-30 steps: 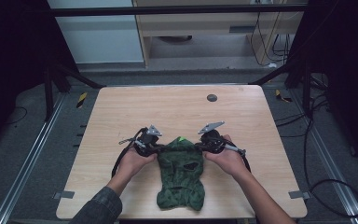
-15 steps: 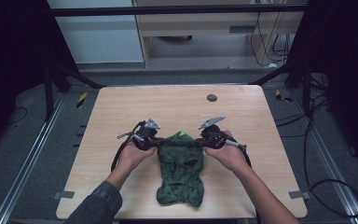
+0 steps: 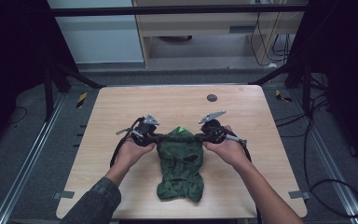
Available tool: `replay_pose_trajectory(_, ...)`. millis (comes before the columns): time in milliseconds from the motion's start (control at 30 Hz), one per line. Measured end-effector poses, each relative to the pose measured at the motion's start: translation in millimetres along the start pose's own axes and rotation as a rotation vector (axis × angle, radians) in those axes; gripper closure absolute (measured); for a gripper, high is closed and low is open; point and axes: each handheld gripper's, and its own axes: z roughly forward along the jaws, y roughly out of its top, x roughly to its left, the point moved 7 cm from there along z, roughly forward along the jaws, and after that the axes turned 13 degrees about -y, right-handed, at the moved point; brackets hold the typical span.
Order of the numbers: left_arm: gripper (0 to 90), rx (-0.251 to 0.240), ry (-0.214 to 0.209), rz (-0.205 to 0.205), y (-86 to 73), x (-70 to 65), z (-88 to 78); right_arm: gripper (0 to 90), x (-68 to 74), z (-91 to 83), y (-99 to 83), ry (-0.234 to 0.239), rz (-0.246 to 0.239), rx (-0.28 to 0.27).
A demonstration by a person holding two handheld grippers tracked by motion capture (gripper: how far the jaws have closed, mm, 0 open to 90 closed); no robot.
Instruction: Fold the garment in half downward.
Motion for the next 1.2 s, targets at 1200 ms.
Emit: replay_pose_trajectory(1200, 88.0, -0.025, 0.032, -0.012, 21.3, 16.9, -7.3, 86.1, -7.4, 7.8, 26.1, -0.020, -0.013, 0.021)
